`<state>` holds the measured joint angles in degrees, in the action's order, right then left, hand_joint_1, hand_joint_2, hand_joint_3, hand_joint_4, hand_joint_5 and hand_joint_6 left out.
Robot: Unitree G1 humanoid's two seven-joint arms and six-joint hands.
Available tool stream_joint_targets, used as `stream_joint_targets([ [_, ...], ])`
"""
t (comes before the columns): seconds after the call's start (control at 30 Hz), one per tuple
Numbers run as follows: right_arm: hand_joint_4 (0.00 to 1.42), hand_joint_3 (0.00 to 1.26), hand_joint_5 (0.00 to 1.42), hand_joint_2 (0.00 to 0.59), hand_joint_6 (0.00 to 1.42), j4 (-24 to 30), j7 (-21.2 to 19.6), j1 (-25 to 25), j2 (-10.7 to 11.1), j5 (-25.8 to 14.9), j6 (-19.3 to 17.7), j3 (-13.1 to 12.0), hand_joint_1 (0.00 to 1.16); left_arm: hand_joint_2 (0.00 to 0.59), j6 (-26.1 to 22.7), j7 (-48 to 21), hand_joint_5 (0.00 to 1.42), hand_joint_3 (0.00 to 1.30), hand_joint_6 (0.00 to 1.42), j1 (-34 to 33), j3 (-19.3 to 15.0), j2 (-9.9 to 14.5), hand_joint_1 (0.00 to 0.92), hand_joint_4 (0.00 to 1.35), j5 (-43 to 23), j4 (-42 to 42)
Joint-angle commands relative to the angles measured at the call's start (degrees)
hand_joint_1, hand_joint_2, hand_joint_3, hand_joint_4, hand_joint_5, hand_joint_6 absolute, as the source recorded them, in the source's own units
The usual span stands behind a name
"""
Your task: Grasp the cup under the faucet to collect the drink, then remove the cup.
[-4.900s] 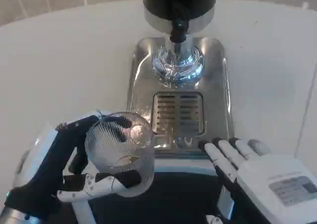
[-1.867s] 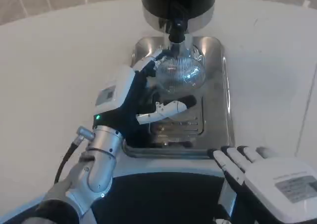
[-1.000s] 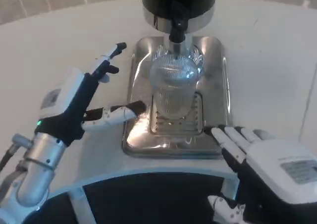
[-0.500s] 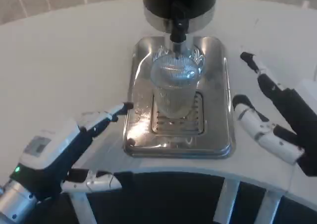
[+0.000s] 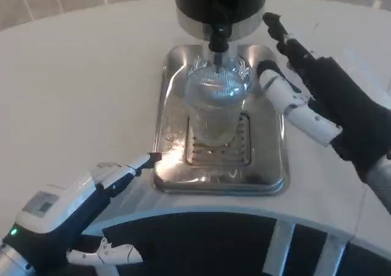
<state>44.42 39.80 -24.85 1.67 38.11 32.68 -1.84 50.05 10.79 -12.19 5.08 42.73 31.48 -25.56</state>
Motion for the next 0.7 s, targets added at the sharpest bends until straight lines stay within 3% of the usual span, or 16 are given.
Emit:
stream_joint_targets([
  [0.03, 0.00, 0.00, 0.00, 0.571, 0.00, -1.6, -2.4, -2.4, 2.4, -4.2, 1.8, 1.0, 0.18, 0.090, -1.1, -1.6, 0.23, 0.11, 0.23, 1.7, -0.7, 0.5, 0.120, 0.13, -0.2, 1.0],
  [0.33, 0.00, 0.00, 0.00, 0.556, 0.00, -4.8, -6.3, -6.7, 6.0, -12.9, 4.3, 1.3, 0.16, 0.088, -2.7, -2.5, 0.23, 0.11, 0.23, 3.0, -1.1, 0.0, 0.119, 0.12, -0.3, 2.5],
  [0.7, 0.00, 0.00, 0.00, 0.560, 0.00, -7.6, -10.2, -11.0, 9.4, -20.0, 6.9, 2.8, 0.15, 0.087, -4.5, -3.6, 0.23, 0.11, 0.22, 3.6, -1.3, -0.3, 0.107, 0.12, -0.5, 3.9],
])
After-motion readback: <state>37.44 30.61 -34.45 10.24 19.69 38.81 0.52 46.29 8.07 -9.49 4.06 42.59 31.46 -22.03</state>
